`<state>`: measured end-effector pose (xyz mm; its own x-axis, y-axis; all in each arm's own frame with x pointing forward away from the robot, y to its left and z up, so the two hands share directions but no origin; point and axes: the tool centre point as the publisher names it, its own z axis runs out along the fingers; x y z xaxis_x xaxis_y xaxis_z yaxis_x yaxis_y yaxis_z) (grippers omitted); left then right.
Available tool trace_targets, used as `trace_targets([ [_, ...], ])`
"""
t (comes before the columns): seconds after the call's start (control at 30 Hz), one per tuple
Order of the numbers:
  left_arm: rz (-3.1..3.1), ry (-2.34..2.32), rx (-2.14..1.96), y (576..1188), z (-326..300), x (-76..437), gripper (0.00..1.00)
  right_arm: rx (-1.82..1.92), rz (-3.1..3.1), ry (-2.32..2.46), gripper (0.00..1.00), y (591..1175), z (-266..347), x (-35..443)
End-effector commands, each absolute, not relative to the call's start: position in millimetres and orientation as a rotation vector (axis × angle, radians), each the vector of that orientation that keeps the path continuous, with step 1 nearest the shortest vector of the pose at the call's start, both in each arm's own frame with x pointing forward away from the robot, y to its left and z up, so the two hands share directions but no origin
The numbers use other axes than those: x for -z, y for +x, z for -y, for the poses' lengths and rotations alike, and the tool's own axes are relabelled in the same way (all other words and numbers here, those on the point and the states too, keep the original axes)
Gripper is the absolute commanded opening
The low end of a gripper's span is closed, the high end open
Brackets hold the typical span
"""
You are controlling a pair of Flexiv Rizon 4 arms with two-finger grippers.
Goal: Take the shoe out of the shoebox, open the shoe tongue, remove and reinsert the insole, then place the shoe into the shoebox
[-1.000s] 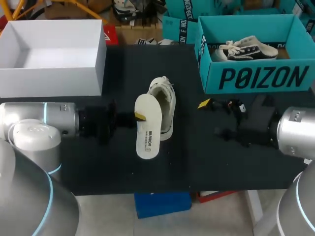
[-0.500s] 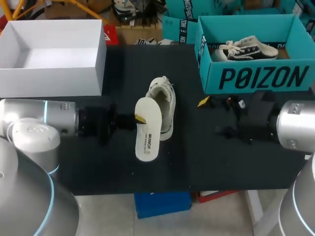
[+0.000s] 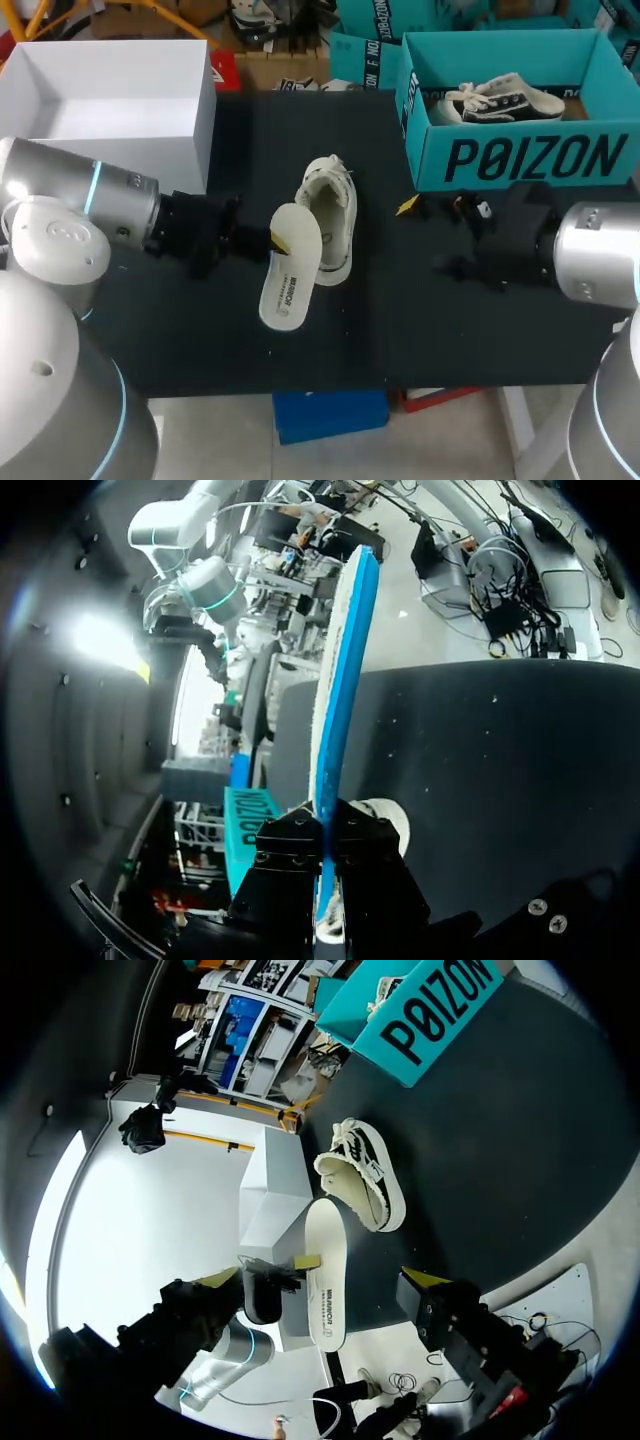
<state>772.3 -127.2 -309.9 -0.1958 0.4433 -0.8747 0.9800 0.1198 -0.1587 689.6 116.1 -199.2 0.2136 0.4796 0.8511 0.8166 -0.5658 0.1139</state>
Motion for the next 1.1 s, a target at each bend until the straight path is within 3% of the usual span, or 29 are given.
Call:
trace_targets([
  [0.03, -1.801, 1.473, 0.984, 774.1, 127.8, 307.5, 0.0, 1.287, 1.212, -2.114, 1.0, 685.1, -105.2, 196.4],
  [1.1, -1.818, 1.533, 0.985, 774.8, 132.5, 312.5, 0.0, 1.287, 1.212, -2.114, 1.0, 685.1, -105.2, 196.4],
])
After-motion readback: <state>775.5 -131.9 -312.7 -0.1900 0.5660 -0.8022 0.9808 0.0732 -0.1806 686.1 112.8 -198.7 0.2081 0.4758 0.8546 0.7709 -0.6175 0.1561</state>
